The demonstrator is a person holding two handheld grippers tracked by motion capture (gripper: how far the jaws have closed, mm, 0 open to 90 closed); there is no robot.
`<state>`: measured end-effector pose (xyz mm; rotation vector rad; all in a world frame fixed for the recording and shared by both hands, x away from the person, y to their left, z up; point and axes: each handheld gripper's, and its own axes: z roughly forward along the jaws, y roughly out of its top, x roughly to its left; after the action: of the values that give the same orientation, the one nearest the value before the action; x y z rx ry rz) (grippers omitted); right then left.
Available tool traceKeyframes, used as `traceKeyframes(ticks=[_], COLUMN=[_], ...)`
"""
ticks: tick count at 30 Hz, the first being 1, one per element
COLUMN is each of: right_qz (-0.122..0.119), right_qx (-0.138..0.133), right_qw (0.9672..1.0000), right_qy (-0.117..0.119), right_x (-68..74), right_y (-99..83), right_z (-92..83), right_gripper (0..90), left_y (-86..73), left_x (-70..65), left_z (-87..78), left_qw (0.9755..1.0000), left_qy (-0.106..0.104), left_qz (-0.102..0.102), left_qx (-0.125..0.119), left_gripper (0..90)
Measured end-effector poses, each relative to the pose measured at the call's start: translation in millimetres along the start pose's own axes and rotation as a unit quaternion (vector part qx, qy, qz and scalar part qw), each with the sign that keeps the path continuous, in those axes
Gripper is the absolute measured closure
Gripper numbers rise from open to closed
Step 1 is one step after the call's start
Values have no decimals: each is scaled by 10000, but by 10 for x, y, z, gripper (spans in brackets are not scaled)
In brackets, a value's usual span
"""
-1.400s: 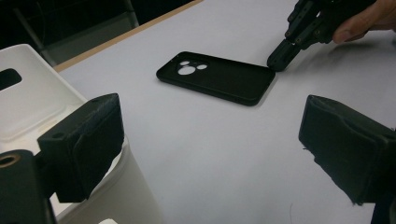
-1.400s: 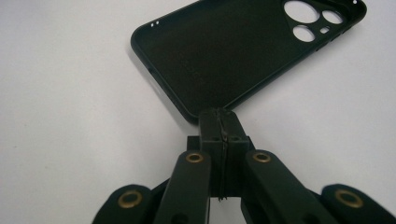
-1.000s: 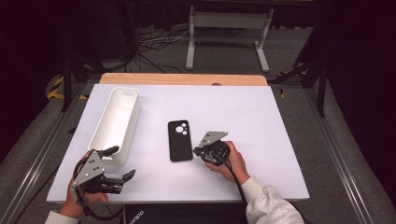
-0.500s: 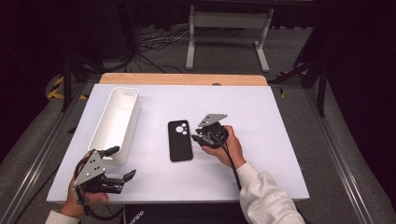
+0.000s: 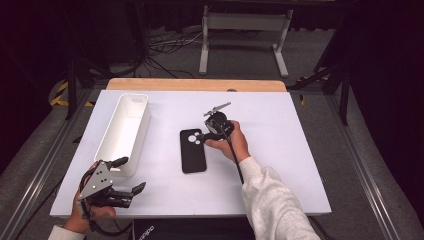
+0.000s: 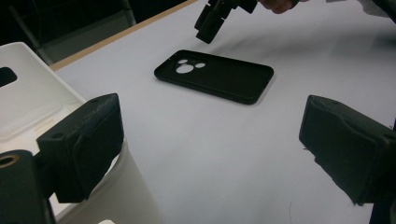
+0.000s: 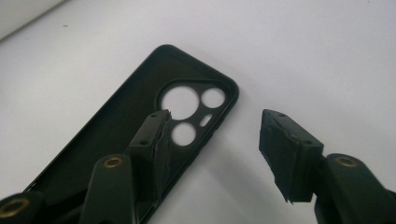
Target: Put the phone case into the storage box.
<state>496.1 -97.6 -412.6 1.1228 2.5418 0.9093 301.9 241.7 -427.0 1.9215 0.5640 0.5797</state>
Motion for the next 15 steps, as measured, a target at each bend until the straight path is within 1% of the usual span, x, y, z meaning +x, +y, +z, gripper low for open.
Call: traceKeyframes(ticks=[1, 2, 3, 4, 5, 6, 8, 9, 10, 11, 13, 15], right_qz=[0, 101, 101, 209, 233, 295, 425, 503, 513, 561, 639, 670], right_qx=[0, 168, 168, 270, 336, 354, 428, 440, 449, 483, 556, 586], right_qw=[10000, 9998, 9998, 9994, 9992, 9989, 9982, 9977, 9977, 9972, 9964, 9960], right_qy=[0, -36, -36, -11, 15, -1, 73, 59, 49, 74, 35, 60], right_x=[0, -22, -22, -38, -51, -65, -92, -102, -115, -127, -151, -161], right_y=[0, 62, 62, 102, 121, 141, 171, 190, 206, 220, 246, 256], right_z=[0, 62, 62, 119, 151, 182, 233, 251, 269, 289, 326, 343], right_gripper=[469, 514, 514, 553, 572, 588, 603, 625, 647, 652, 672, 676], left_y=[-4, -3, -3, -1, -1, 0, 0, 1, 1, 0, -4, -4], left_x=[0, 0, 0, 2, 0, -1, -5, -5, -3, -1, 4, 5], left_z=[1, -1, -1, -4, -3, -3, -1, -2, -3, -4, -4, -3], left_qw=[10000, 10000, 10000, 10000, 10000, 10000, 10000, 10000, 10000, 10000, 10000, 10000], left_qy=[-5, -13, -13, -29, -41, -48, -67, -75, -78, -81, -81, -82], left_qz=[-19, -7, -7, 6, 5, 8, 20, 26, 26, 21, 12, 7], left_qx=[-36, -27, -27, -4, -3, -2, 6, 1, -3, -1, -35, -38], left_gripper=[74, 74, 73, 73, 73, 73, 73, 73, 72, 72, 72, 71])
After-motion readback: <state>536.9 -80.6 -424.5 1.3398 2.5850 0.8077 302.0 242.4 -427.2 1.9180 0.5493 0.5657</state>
